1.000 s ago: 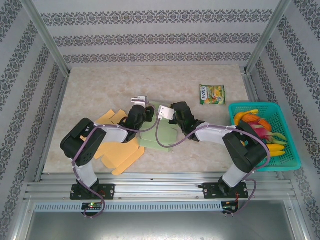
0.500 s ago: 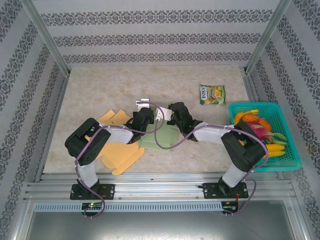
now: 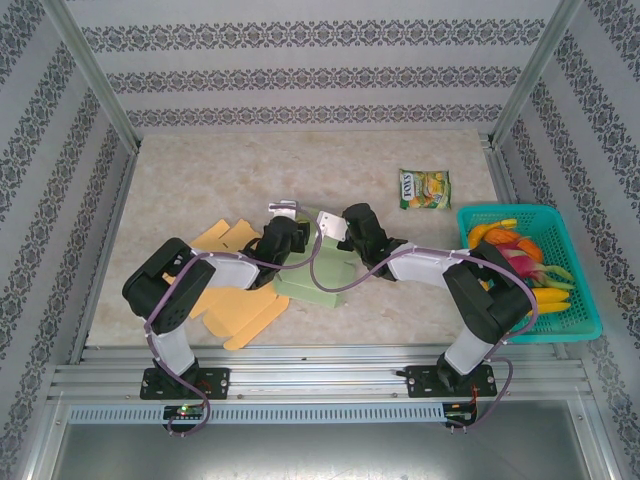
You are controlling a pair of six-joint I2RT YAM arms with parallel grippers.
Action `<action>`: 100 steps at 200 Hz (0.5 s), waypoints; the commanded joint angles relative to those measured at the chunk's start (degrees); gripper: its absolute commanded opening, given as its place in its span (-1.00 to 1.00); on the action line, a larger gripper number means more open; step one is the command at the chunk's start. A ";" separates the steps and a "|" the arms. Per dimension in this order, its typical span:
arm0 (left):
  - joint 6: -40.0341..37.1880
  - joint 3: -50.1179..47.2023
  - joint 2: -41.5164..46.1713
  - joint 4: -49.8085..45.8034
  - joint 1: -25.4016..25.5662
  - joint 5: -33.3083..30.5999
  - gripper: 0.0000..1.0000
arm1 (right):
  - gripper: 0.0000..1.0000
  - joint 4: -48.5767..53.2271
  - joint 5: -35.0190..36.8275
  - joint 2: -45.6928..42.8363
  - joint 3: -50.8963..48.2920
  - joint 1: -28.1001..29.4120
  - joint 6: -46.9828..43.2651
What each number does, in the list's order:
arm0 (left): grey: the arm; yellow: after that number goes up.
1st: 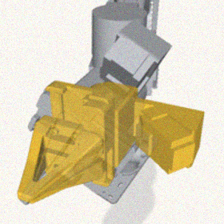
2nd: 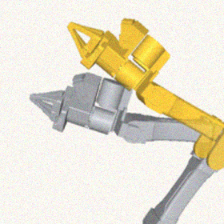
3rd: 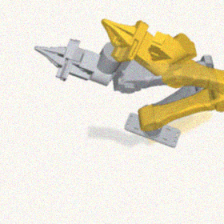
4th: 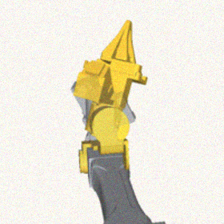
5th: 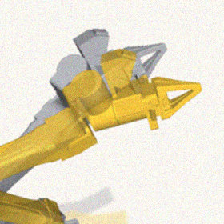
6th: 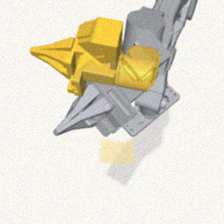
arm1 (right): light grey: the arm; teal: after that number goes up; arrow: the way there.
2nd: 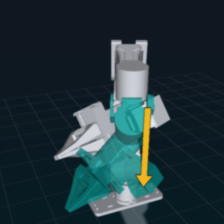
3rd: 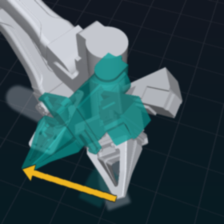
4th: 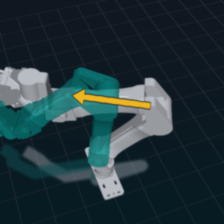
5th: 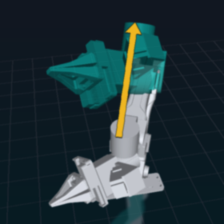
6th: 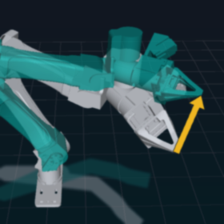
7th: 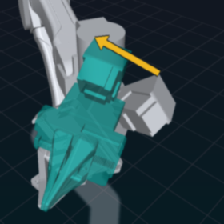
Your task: Fold the paper box
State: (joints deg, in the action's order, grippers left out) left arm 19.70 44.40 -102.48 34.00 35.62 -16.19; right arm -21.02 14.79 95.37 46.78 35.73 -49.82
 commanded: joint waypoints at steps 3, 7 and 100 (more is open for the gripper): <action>0.59 -2.21 0.06 2.16 -0.39 1.15 0.00 | -1.00 1.79 0.95 -0.27 1.15 -0.64 2.09; 0.66 -2.28 -0.05 2.06 -0.37 1.15 0.00 | -1.00 1.83 0.95 -0.26 1.27 -0.58 2.10; -1.72 -0.99 -2.38 -2.33 0.46 -3.63 -0.64 | -1.00 2.39 1.66 -0.35 1.20 -0.79 2.10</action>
State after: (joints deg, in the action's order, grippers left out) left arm 19.46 42.76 -103.68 34.26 35.90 -16.14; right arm -20.03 14.90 95.37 46.89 35.75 -49.60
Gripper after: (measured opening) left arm 0.264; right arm 0.038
